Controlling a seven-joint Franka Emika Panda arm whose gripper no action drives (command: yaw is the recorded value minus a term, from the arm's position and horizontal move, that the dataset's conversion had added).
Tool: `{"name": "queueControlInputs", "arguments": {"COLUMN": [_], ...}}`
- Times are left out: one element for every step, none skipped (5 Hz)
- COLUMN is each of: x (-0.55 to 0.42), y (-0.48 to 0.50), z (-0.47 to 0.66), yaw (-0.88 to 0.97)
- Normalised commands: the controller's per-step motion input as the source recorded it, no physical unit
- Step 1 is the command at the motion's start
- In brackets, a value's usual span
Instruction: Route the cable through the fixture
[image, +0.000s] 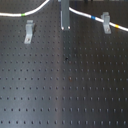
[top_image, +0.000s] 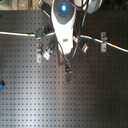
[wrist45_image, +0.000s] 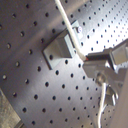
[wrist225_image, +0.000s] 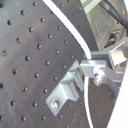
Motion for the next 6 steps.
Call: {"name": "queueControlInputs", "arguments": {"x": [-0.095, -0.117, -0.002, -0.145, -0.135, -0.187], "y": [0.229, 0.210, 0.015, 0.144, 0.136, 0.199], "z": [0.25, 0.28, 0.00, 0.48, 0.46, 0.38], "yaw": [0.00, 0.00, 0.00, 0.00, 0.00, 0.00]}}
